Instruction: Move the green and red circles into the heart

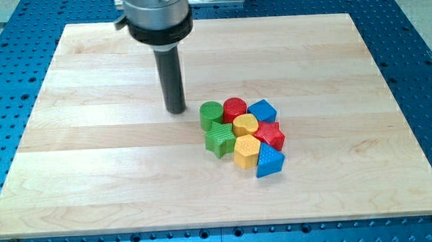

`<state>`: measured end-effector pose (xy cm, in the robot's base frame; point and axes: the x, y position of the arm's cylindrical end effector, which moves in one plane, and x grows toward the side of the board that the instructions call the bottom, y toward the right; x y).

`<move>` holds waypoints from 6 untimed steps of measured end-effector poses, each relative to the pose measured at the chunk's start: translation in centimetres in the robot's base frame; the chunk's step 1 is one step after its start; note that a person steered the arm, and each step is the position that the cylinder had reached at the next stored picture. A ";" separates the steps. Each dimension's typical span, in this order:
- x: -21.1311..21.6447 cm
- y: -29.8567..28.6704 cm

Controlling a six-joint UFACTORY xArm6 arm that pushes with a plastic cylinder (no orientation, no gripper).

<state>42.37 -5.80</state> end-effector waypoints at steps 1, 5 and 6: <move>2.1 0.5; -2.4 15.9; -2.3 16.4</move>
<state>40.11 10.64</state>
